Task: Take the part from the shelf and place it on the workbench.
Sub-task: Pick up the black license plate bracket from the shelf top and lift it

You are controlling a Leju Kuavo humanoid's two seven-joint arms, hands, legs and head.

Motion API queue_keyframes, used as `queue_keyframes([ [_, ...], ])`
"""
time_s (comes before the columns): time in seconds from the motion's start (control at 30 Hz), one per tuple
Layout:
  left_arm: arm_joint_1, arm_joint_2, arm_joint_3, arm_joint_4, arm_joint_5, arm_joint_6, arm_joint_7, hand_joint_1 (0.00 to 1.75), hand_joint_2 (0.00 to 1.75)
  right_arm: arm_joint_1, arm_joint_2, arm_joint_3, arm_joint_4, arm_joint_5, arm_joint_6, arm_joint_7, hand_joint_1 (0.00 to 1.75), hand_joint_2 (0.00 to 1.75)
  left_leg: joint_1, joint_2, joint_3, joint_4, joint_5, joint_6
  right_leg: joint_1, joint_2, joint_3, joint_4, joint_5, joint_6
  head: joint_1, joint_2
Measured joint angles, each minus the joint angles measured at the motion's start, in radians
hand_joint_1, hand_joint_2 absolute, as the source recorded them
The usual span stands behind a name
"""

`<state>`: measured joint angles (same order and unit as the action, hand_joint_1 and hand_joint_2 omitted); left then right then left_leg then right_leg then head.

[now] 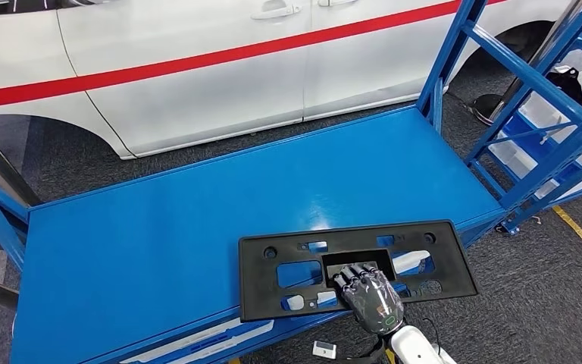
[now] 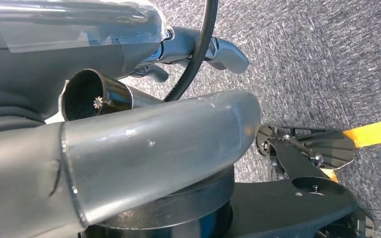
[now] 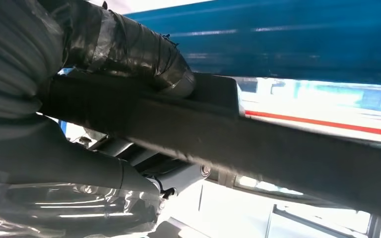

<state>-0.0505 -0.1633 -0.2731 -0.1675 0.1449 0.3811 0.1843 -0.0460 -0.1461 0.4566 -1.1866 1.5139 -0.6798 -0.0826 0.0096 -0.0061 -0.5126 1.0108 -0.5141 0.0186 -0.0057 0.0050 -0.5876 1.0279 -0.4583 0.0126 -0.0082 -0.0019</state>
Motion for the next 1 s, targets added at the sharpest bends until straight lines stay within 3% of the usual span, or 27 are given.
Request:
queue_keyframes([
  [0.6, 0.000, -0.002, 0.000, 0.000, -0.012, -0.001, 0.002, 0.00, 0.00, 0.022, -0.016, -0.030, -0.163, 0.050, 0.000, 0.048, 1.75, 1.75, 0.000, 0.000, -0.002, 0.000, 0.000, 0.000, 0.000, 0.000, -0.001, 0.000, 0.000, 0.000, 0.000, 0.000],
  [0.87, 0.000, -0.002, 0.000, 0.000, -0.025, -0.004, 0.004, 0.00, 0.00, -0.031, -0.105, 0.005, -0.214, 0.052, 0.000, 0.143, 1.75, 1.75, 0.000, 0.000, -0.003, 0.001, 0.000, 0.000, -0.001, 0.000, -0.001, 0.000, 0.000, 0.000, 0.000, 0.000],
  [1.0, 0.000, -0.002, 0.000, 0.000, -0.027, -0.006, 0.004, 0.00, 0.00, -0.089, -0.167, 0.078, -0.226, 0.054, 0.000, 0.236, 1.75, 1.75, 0.000, 0.000, -0.003, 0.001, 0.000, 0.000, -0.001, 0.000, -0.001, 0.000, 0.000, 0.000, 0.000, 0.000],
])
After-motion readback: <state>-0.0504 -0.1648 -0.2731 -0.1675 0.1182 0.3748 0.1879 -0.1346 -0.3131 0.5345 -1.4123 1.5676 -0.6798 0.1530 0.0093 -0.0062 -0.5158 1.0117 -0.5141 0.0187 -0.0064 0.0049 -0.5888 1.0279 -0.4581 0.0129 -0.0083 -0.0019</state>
